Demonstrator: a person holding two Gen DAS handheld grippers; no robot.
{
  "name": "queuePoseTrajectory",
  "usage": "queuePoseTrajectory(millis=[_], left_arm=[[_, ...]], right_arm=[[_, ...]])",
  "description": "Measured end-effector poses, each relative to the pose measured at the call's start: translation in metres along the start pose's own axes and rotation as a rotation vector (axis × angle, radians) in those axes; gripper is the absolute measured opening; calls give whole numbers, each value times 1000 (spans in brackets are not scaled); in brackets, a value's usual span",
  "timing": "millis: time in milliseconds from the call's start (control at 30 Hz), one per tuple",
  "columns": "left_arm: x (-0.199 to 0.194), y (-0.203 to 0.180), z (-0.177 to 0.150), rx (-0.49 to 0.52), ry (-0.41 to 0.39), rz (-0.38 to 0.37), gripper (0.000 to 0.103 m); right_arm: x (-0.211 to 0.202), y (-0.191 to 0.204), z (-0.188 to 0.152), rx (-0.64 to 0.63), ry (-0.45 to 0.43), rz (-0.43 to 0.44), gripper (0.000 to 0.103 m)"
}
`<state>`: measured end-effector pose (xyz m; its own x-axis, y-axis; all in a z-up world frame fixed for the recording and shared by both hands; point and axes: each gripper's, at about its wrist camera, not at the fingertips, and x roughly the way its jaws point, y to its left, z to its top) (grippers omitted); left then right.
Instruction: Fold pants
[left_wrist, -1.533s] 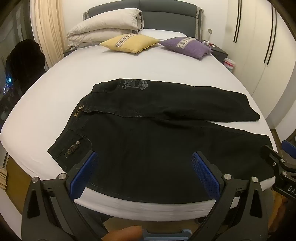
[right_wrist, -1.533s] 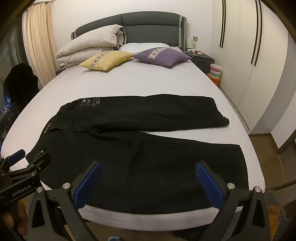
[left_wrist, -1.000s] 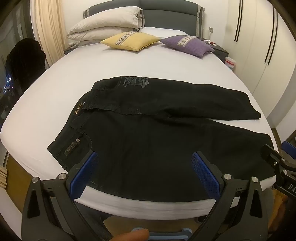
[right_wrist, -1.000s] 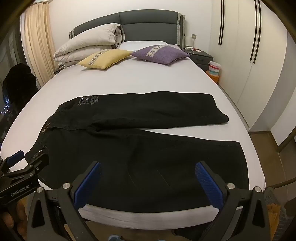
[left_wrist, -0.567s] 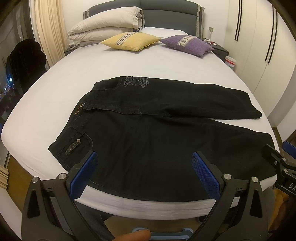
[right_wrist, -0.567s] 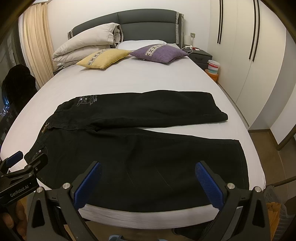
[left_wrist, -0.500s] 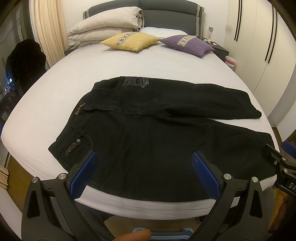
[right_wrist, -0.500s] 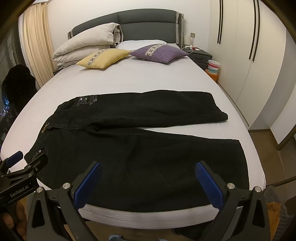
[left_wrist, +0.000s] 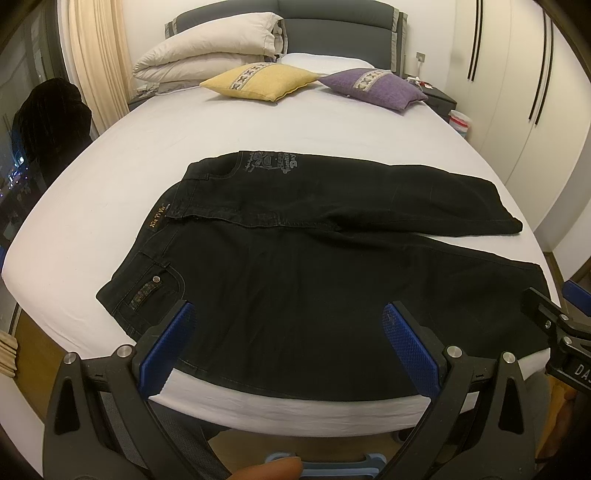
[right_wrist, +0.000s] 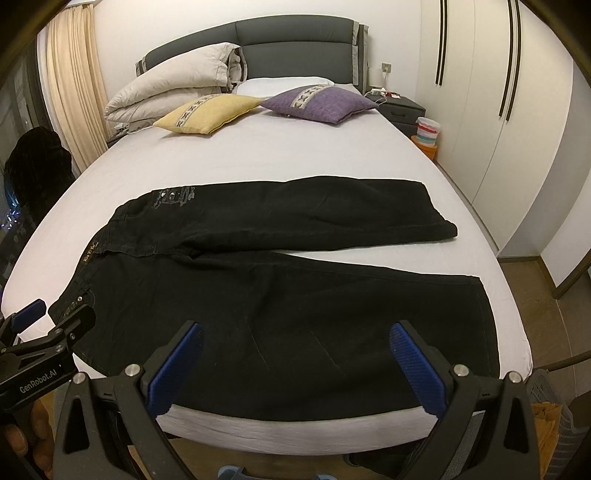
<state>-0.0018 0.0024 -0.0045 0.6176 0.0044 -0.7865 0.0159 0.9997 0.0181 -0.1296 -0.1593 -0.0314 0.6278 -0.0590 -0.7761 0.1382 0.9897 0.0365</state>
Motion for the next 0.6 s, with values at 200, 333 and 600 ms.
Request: queuePoseTrajectory(millis=[200,333,600], left_arm=[[0,0,0,1,1,0,103],[0,1,-1,2,3,-1,103],[1,0,-2,2,5,1,103]], right_arm=[[-1,1,-1,1,3,0,103],[-1,2,0,1,5,2,103],[-1,2,0,2,7,3,103]])
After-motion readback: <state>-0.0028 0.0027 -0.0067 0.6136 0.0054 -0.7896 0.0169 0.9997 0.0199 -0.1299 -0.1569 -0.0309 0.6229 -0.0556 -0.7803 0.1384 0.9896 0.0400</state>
